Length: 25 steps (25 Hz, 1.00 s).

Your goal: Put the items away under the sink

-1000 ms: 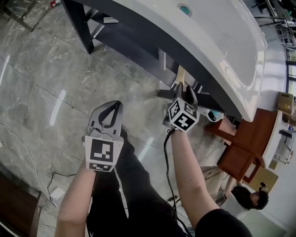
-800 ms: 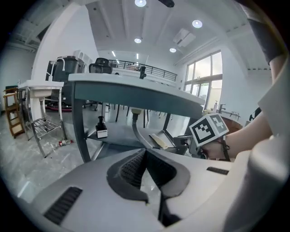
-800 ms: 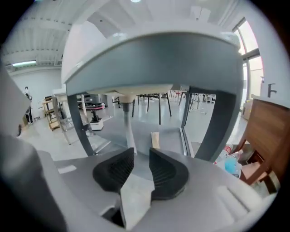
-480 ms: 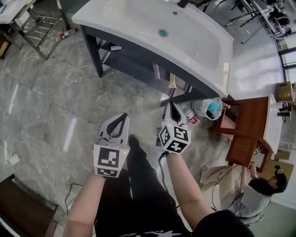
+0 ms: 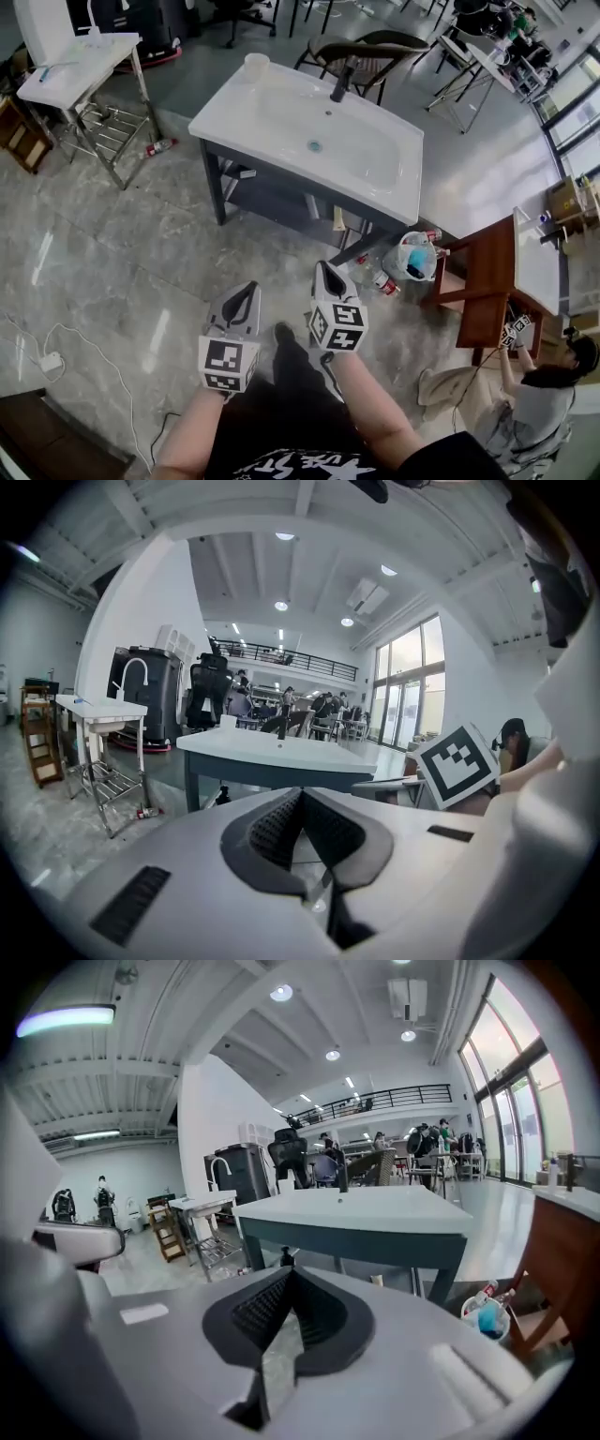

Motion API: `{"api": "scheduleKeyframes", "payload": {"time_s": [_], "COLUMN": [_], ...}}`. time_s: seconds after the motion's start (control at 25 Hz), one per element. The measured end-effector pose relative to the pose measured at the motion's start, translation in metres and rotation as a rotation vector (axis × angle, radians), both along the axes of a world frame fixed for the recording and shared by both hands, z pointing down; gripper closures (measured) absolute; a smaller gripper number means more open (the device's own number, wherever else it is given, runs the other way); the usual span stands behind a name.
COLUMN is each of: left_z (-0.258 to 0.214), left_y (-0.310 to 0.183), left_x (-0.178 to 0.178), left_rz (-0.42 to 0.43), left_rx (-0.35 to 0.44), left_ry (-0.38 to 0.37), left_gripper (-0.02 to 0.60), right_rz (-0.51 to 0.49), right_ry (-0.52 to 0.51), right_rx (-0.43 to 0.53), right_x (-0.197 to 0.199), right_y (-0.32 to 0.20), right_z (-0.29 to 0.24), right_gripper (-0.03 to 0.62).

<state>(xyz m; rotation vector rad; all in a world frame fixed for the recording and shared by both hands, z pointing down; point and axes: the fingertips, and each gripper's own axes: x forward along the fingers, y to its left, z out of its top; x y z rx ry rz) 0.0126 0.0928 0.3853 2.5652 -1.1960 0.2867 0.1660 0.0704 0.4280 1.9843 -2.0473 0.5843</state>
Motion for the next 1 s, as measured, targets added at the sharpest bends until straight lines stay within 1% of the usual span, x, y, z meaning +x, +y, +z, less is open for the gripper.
{"api": "scheduleKeyframes", "payload": {"time_s": [0.16,0.24,0.32,0.44,0.52,0.6,0.8,1.0], "left_z": [-0.039,-0.059,-0.075,-0.085,-0.082,-0.076,-0.07,-0.076], "left_y": [0.008,0.013,0.017,0.015,0.008,-0.004,-0.047,-0.112], "left_x": [-0.027,-0.041,-0.054,-0.075,-0.089,-0.101,-0.112,-0.122], "left_rz": [-0.032,-0.051,-0.068,-0.123,-0.167,-0.199,-0.241,-0.308], "left_rx": [0.036,0.062,0.092,0.115,0.101,0.081,0.069,0.071], "left_ry": [0.019,0.031,0.026,0.032,0.058,0.064,0.031,0.003], "left_gripper": [0.572,0.572,0.572,0.572,0.572,0.572,0.572,0.572], "right_rz": [-0.052,-0.063,-0.078,-0.112,-0.136,-0.153,-0.179,-0.21], "right_ry": [0.021,0.019,0.02,0.029,0.031,0.021,-0.021,-0.057], "right_rx": [0.058,0.072,0.086,0.118,0.13,0.124,0.083,0.121], "right_x": [-0.018,-0.023,-0.03,-0.041,-0.05,-0.058,-0.062,-0.06], "right_y": [-0.003,-0.001,-0.002,-0.007,-0.013,-0.024,-0.073,-0.151], "right_z": [-0.048,-0.064,-0.077,-0.092,-0.094,-0.089,-0.069,-0.082], "right_gripper": [0.591,0.591,0.591,0.591,0.591,0.591,0.591,0.591]}}
